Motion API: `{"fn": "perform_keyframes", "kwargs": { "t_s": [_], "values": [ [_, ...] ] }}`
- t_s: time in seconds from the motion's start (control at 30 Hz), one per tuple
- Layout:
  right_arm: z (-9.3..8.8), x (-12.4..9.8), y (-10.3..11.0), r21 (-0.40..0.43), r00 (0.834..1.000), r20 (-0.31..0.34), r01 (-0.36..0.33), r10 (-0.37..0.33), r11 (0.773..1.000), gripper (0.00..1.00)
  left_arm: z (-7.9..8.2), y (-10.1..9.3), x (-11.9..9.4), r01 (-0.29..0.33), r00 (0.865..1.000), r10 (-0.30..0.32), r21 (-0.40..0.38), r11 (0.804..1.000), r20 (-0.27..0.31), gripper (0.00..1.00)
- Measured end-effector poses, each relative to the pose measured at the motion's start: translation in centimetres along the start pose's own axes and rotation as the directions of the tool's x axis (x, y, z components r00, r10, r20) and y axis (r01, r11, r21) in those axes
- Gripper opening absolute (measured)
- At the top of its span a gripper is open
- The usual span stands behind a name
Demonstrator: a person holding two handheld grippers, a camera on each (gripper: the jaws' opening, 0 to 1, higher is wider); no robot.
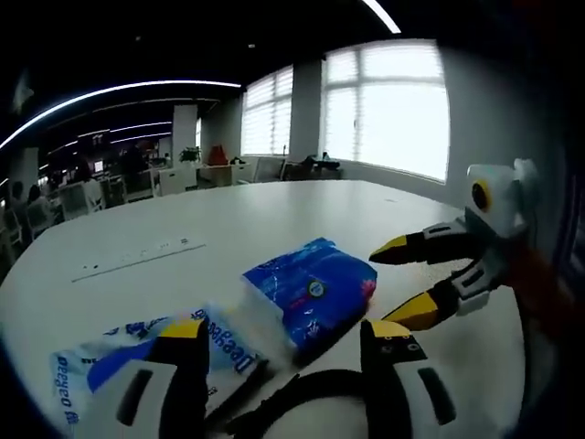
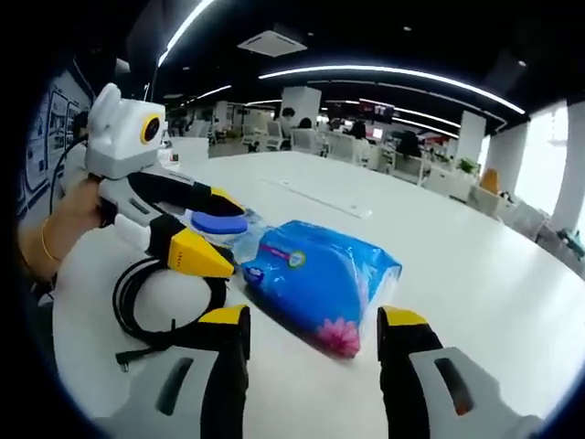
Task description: Arrange the tabletop items into an orderly group along one side of the table until the central work area is clear of visible clutter.
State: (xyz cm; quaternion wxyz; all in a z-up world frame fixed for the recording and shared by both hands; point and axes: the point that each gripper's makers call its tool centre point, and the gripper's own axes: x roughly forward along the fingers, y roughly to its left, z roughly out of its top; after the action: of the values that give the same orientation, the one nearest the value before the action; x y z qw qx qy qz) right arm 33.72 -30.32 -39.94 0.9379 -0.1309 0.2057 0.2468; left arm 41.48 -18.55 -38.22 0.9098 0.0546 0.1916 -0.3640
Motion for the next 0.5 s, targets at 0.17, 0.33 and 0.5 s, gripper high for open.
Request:
{"fn": "perform_keyframes", "kwargs": {
  "t_s": [0.17, 0.33, 0.5],
  "values": [
    [0.3, -0.1, 0.5, 0.008, 1.000, 0.003, -0.011, 0.011, 1.000, 0.59, 0.0, -0.3, -0.6, 0.005, 1.000, -0.005, -0.001, 1.000, 0.008, 0.73],
    [0.3, -0.1, 0.9, 0.010, 1.000, 0.002, -0.015, 0.015, 1.000, 0.62, -0.3, -1.5, -1.6, 0.006, 1.000, -0.006, 0.001, 1.000, 0.020, 0.78],
    [0.4, 0.0, 1.6, 0.018, 1.000, 0.003, -0.027, 0.027, 0.999, 0.66, -1.3, -3.6, -2.9, 0.038, 0.999, -0.038, -0.011, 0.999, 0.024, 0.87]
  ]
}}
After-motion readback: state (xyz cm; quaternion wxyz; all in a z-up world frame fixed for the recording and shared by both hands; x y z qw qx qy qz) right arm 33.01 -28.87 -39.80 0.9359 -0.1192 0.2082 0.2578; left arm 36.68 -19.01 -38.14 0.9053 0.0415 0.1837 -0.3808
